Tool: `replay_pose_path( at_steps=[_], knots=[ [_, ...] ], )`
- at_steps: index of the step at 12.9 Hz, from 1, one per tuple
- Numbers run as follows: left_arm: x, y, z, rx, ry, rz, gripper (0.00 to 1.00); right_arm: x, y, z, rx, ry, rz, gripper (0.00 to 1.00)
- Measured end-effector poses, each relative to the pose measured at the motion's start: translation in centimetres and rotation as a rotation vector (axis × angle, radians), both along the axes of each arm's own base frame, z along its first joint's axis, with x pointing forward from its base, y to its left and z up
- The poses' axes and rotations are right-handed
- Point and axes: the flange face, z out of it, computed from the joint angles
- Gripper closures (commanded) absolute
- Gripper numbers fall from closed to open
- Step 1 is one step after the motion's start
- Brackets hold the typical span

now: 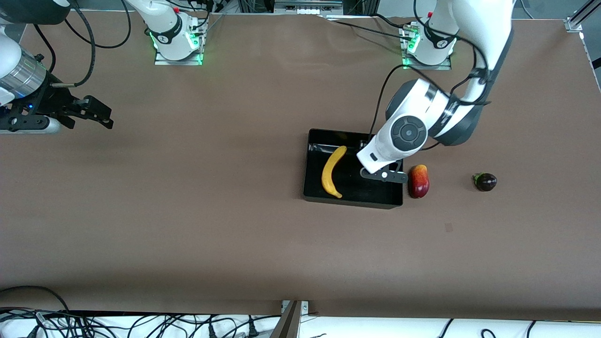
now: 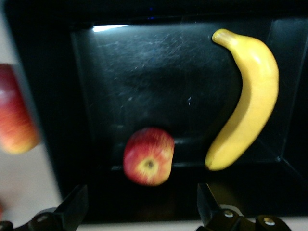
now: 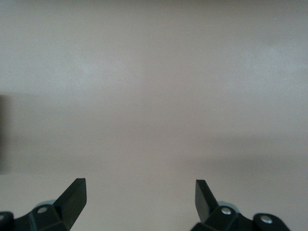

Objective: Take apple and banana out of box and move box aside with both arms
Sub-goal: 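Reach the left gripper into the tray and grasp the red apple, then lift the apple out and set it beside the tray with the left gripper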

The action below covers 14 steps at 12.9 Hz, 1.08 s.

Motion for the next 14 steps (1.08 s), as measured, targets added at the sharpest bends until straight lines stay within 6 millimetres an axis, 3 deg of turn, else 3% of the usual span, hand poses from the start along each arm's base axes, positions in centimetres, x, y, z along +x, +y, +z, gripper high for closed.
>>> replay_pose_path(
  at_steps=[5, 6, 7, 8, 9, 12, 14],
  knots=[
    [-3.9, 1.0, -8.9, -0.014, -0.099, -0.065, 0.00, 0.0, 0.0, 0.0, 0.000, 0.000, 0.000, 0.00],
    [-4.5, 0.9, -9.7, -0.016, -0.095, -0.071, 0.19, 0.0, 0.0, 0.0, 0.000, 0.000, 0.000, 0.00],
    [-4.8, 0.8, -10.2, -0.016, -0.090, -0.075, 0.56, 0.0, 0.0, 0.0, 0.000, 0.000, 0.000, 0.00],
    [-4.8, 0.7, -10.3, -0.015, -0.089, -0.078, 0.84, 0.0, 0.0, 0.0, 0.000, 0.000, 0.000, 0.00],
    [-4.8, 0.7, -10.3, -0.015, -0.090, -0.079, 0.97, 0.0, 0.0, 0.0, 0.000, 0.000, 0.000, 0.00],
    [-4.3, 1.1, -9.7, -0.010, -0.090, -0.070, 0.96, 0.0, 0.0, 0.0, 0.000, 0.000, 0.000, 0.00],
    [-3.1, 1.6, -7.3, 0.023, -0.056, -0.057, 0.95, 0.0, 0.0, 0.0, 0.000, 0.000, 0.000, 0.00]
  ],
)
